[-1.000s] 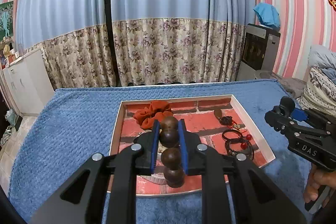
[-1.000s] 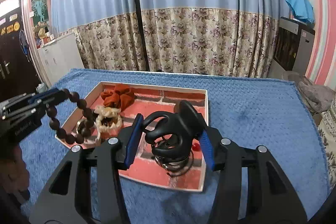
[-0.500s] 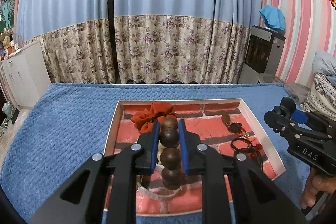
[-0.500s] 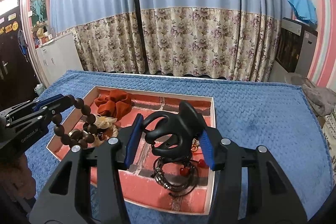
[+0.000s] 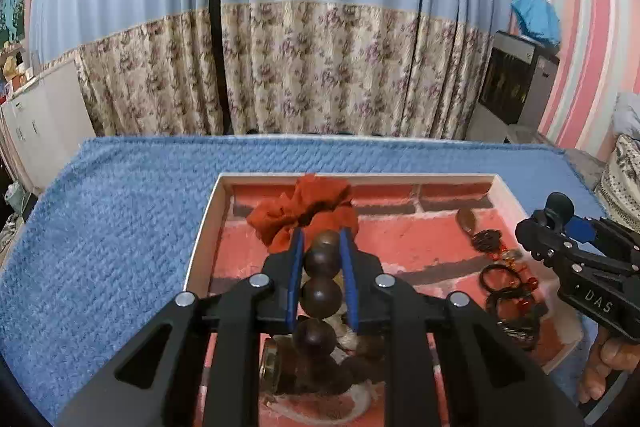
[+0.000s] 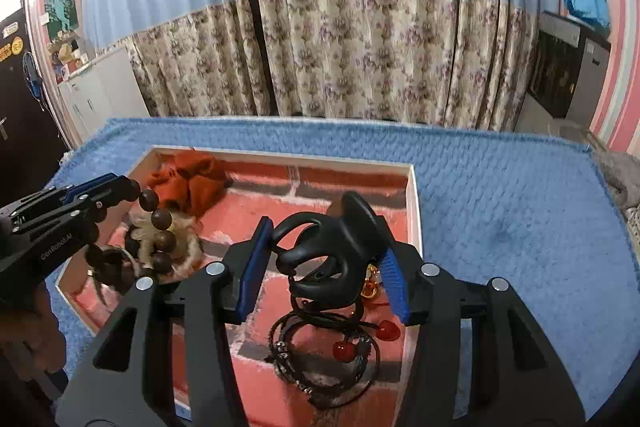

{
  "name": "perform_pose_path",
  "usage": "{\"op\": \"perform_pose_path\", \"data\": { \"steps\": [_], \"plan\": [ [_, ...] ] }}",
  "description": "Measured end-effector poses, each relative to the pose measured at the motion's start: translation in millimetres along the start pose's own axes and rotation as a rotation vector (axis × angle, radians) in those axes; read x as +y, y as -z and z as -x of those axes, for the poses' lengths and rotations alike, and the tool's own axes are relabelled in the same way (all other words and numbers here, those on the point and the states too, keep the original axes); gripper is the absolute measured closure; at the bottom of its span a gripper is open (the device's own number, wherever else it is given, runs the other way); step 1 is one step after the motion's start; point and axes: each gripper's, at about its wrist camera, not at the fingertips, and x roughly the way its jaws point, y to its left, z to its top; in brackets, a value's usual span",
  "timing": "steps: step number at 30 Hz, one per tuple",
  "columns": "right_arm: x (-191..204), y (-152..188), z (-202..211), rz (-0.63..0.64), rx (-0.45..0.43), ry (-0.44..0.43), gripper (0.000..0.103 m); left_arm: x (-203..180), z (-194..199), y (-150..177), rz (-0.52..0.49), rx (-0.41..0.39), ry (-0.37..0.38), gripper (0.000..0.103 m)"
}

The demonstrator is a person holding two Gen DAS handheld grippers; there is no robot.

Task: Organize jewelry
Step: 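Carry the bead bracelet with the left gripper while the right carries the claw clip over the tray, then open both grippers over the tray to drop the bracelet and claw clip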

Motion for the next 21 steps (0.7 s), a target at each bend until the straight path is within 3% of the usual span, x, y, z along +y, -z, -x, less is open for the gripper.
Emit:
{"op": "perform_pose_path", "data": {
  "steps": [10,21],
  "plan": [
    [-5,18,-32,0.003,0.130,0.060,0.052,16,-25,12,0.007,0.071,-0.037,0.084],
    [-5,26,-37,0.021,0.148,0.089,0.050,14,-37,25,-0.045,0.093,-0.080,0.081]
  ]
}}
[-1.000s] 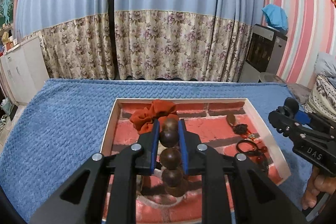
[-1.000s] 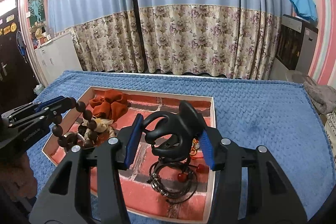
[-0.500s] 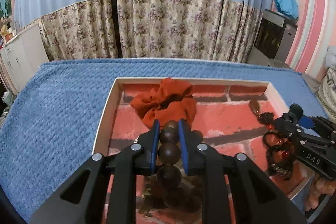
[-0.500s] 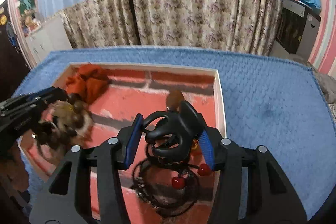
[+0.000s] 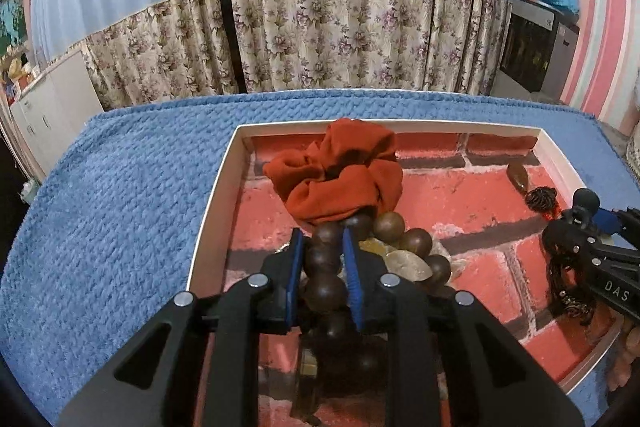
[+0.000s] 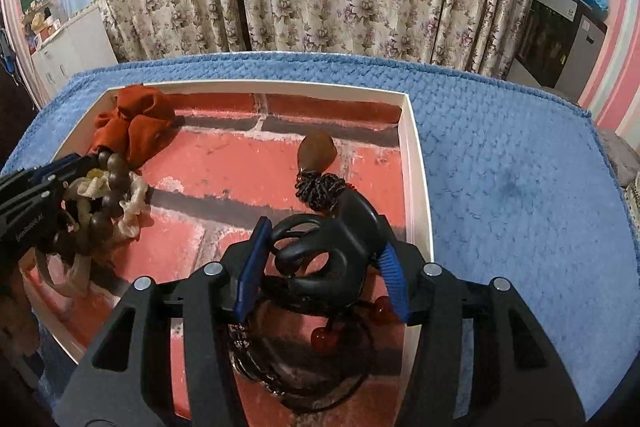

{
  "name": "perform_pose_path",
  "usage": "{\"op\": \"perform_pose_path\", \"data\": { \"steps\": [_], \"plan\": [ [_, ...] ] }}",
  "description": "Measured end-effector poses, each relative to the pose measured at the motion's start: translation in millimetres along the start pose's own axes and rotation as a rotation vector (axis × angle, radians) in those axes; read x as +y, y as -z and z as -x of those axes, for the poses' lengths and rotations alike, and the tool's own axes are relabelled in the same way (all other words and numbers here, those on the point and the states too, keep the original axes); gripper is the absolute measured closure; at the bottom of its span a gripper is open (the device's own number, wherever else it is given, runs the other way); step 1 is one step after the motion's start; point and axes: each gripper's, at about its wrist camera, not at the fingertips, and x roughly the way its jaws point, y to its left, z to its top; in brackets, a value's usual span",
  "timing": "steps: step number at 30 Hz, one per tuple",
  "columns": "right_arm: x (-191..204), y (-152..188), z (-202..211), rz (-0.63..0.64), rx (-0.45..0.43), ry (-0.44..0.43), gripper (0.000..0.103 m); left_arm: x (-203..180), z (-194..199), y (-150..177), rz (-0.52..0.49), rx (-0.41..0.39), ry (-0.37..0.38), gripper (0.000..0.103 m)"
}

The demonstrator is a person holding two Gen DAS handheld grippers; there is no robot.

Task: Organize jewelry

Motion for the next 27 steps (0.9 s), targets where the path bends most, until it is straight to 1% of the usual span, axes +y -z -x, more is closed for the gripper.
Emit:
{"op": "perform_pose_path", "data": {
  "steps": [1,2,3,4,5,6,7,10,11,12,13,15,17,21,22,24,27],
  "plan": [
    [0,1,1,0.002,-0.005,-0.002,0.050,0,0,0,-0.003,-0.002,-0.001,0.081],
    [0,1,1,0.003,-0.006,-0.005,0.050,-1,0,1,-0.004,-0.004,0.002,0.079],
    [-1,2,2,-0.002,-0.012,-0.011,0.047,0,1,0,0.000,-0.005,0.002,0.076],
    [-2,2,3,-0.008,-0.018,-0.015,0.044,1,2,1,0.009,-0.008,0.004,0.070],
    [-2,2,5,-0.011,-0.022,-0.016,0.037,1,2,1,0.009,-0.011,0.002,0.065],
    [-2,3,6,-0.012,-0.022,-0.017,0.033,1,3,1,0.005,-0.012,-0.005,0.064],
    [-3,2,7,-0.015,-0.023,-0.018,0.033,0,4,1,0.006,-0.014,-0.013,0.062],
    [-3,4,19,-0.021,-0.054,-0.034,0.033,1,11,1,0.019,-0.017,-0.001,0.061],
    [-4,6,25,-0.026,-0.066,-0.031,0.032,1,16,2,0.021,-0.026,0.003,0.058],
    [-5,7,30,-0.033,-0.077,-0.034,0.031,1,21,2,0.021,-0.038,0.009,0.053],
    [-7,8,41,-0.046,-0.101,-0.045,0.030,1,27,2,0.020,-0.050,0.015,0.050],
    [-9,11,58,-0.051,-0.134,-0.053,0.021,-1,44,3,0.011,-0.083,0.026,0.049],
    [-9,15,78,-0.046,-0.163,-0.058,0.019,0,64,6,0.014,-0.121,0.036,0.041],
    [-5,31,126,-0.041,-0.228,-0.066,0.012,1,111,17,0.037,-0.190,0.061,0.035],
    [-3,36,141,-0.032,-0.249,-0.064,0.012,3,128,23,0.040,-0.217,0.057,0.029],
    [2,49,167,-0.024,-0.290,-0.065,0.011,3,154,33,0.046,-0.261,0.041,0.028],
    [5,68,193,-0.019,-0.322,-0.074,0.008,6,185,49,0.044,-0.307,0.027,0.024]
  ]
}}
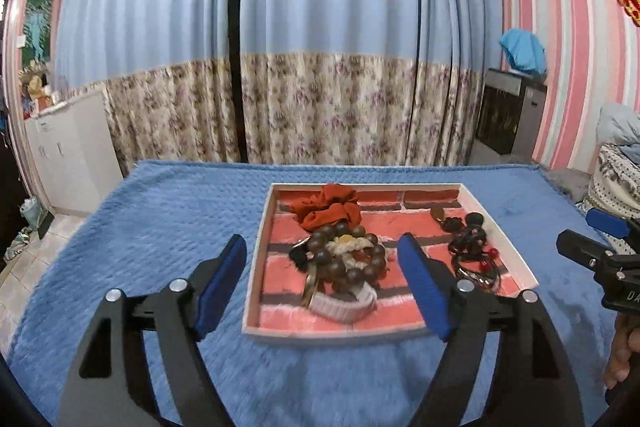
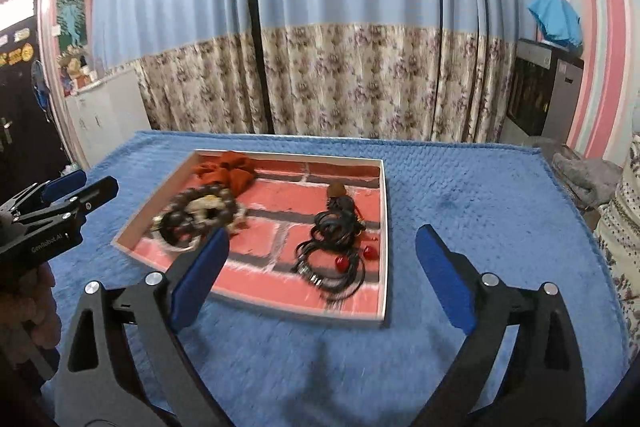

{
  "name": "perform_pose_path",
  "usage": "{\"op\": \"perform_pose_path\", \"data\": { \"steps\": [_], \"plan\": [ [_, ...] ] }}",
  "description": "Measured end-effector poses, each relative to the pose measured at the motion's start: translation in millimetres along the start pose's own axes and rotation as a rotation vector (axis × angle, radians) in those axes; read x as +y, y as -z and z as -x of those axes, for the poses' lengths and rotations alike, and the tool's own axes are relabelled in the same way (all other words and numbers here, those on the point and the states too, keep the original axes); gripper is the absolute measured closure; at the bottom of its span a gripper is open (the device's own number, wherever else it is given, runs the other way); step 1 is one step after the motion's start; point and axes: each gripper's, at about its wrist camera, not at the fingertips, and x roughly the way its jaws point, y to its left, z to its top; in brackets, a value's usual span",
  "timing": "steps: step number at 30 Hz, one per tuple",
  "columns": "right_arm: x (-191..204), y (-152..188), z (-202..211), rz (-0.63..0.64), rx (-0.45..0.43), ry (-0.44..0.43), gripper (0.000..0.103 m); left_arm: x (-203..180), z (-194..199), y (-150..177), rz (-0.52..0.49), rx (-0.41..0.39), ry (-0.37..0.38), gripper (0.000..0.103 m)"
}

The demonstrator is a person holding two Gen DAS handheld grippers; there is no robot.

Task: Organize jewelry

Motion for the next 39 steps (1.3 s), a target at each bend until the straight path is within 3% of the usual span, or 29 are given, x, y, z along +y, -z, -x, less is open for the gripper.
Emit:
{"op": "perform_pose_path", "data": {
  "steps": [6,16,24,39],
  "plan": [
    [13,33,58,0.014,-0.059,0.013,0.005,3,67,37,-0.021,-0.060,-0.035,0.015],
    [37,97,118,-0.018,-0.079,0.019,0.005,7,140,87,-0.024,-0.058,-0.036,0.004],
    [41,134,126,-0.068,-0.048,0.030,0.005,2,163,116,-0.010,-0.033,-0.024,0.004],
    [33,125,122,-0.069,-0.066,0.046,0.005,-5,162,113,-0.011,-0.021,-0.023,0.004]
  ]
}}
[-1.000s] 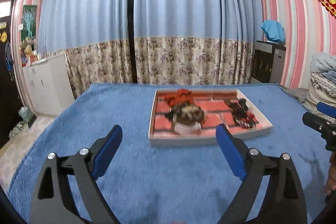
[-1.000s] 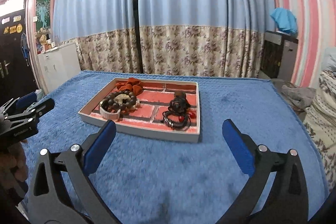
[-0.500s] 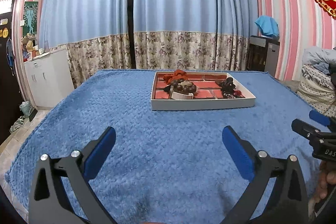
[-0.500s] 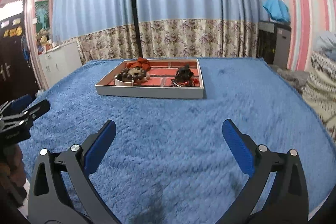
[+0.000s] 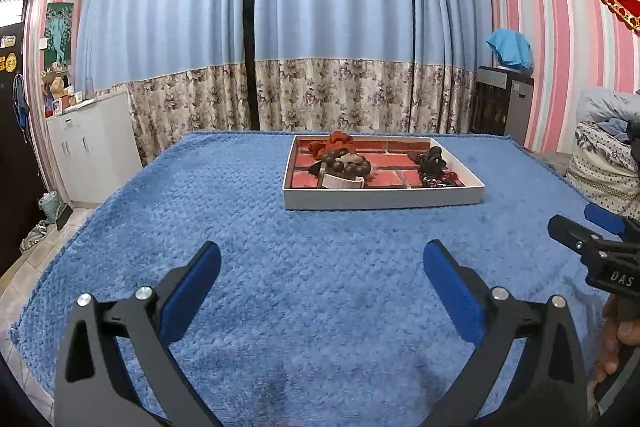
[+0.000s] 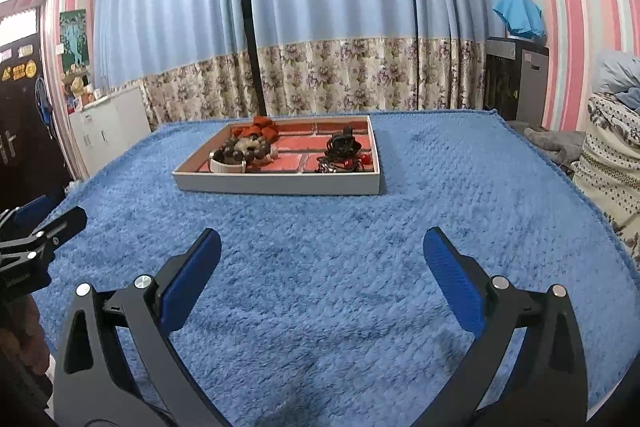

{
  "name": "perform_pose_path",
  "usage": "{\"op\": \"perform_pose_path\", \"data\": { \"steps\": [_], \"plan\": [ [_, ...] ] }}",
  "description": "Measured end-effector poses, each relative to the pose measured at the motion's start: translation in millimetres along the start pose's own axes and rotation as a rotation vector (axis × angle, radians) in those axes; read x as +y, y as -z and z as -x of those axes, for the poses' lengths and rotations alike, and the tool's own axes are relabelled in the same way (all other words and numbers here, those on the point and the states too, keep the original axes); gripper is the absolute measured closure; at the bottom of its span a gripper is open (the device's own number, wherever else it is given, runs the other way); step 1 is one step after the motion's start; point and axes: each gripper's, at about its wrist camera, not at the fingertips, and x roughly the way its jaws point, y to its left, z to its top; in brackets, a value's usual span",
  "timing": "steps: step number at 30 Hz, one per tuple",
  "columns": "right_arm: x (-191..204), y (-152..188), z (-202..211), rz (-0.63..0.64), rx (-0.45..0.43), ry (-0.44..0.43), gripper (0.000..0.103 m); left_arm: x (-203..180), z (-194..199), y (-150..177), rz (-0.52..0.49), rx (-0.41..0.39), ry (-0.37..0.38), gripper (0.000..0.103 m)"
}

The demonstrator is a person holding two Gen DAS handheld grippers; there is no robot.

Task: Organize jewelry

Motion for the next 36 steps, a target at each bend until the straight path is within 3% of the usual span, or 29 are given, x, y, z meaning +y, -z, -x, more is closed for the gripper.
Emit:
{"op": "perform_pose_path", "data": {
  "steps": [36],
  "plan": [
    [-1.3,-5.4,-2.7,0.002,-0.006,-0.005,0.005,6.3,3.1,-1.3,0.004,-0.002,-0.009,0.004]
  ]
}}
